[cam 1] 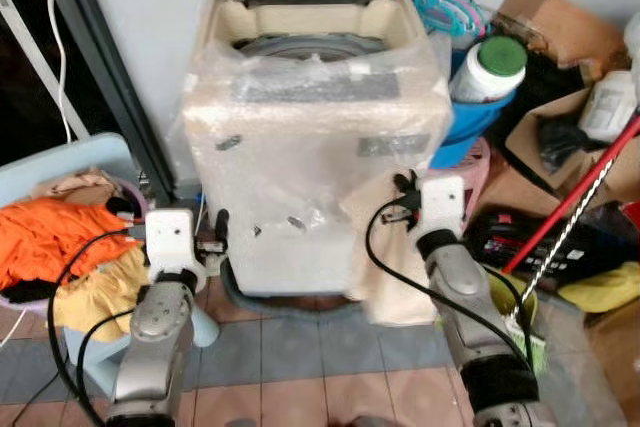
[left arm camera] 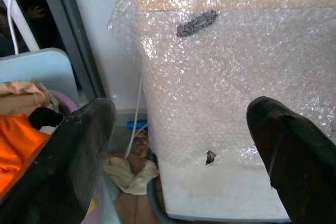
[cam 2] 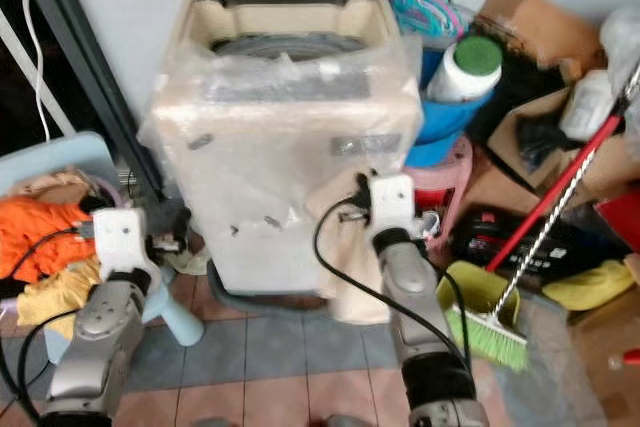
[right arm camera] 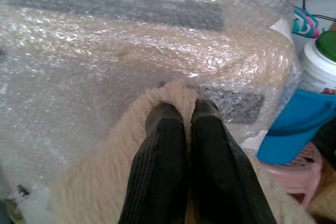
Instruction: Clothes washing
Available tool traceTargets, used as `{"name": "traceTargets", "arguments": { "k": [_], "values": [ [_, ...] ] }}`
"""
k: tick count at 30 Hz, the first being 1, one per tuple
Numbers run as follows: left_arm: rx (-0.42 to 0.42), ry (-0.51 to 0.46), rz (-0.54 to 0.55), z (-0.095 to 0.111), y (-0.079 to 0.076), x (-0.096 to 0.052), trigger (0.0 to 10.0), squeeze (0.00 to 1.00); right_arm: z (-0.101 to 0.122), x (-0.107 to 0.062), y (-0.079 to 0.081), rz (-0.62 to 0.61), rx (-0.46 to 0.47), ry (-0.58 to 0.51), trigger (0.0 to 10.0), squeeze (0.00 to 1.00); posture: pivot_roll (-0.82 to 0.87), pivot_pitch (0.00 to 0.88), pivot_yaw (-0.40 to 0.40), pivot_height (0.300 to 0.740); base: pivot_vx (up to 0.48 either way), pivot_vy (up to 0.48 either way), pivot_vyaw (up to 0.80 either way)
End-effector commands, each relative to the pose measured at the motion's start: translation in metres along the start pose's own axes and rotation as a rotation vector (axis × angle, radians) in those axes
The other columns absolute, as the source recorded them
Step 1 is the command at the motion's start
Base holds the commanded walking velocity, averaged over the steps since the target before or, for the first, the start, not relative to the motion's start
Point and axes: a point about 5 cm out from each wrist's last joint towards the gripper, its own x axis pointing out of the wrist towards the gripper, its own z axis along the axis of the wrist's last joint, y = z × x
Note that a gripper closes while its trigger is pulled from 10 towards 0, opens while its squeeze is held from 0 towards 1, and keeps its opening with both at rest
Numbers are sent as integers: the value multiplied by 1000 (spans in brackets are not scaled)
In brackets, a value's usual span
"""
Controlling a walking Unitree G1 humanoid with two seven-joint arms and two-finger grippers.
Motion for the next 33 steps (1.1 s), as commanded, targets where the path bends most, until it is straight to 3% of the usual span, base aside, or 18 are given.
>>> {"name": "traceTargets", "arguments": {
  "k": [1, 4, 8, 15, 24, 33],
  "values": [
    [-16, -14, 20, 4, 3, 1, 10000, 0, 13, 2, 0, 19, -11, -68, 10000, 0, -23, 6, 41, 740, 0, 0, 425],
    [-25, -19, 32, 5, 5, 0, 10000, 0, 17, 3, 3, 49, -16, -91, 10000, 0, -23, 5, 41, 740, 0, 0, 488],
    [-21, -17, 39, 5, 5, 1, 10000, 0, 31, 7, 9, 122, -97, -158, 10000, 0, -26, 3, 42, 740, 0, 0, 222],
    [-32, -12, 38, 4, 4, 2, 10000, 0, 43, 15, 1, 122, -89, -186, 10000, 0, -28, 0, 35, 740, 0, 0, 188],
    [-37, -10, 38, 3, 3, 2, 10000, 0, 51, 18, 2, 145, -98, -213, 10000, 0, -28, 0, 34, 740, 0, 0, 0],
    [-42, -10, 32, 3, 2, 2, 10000, 0, 65, 25, 6, 204, -120, -260, 10000, 0, -31, 0, 34, 740, 287, 0, 0]
  ]
}}
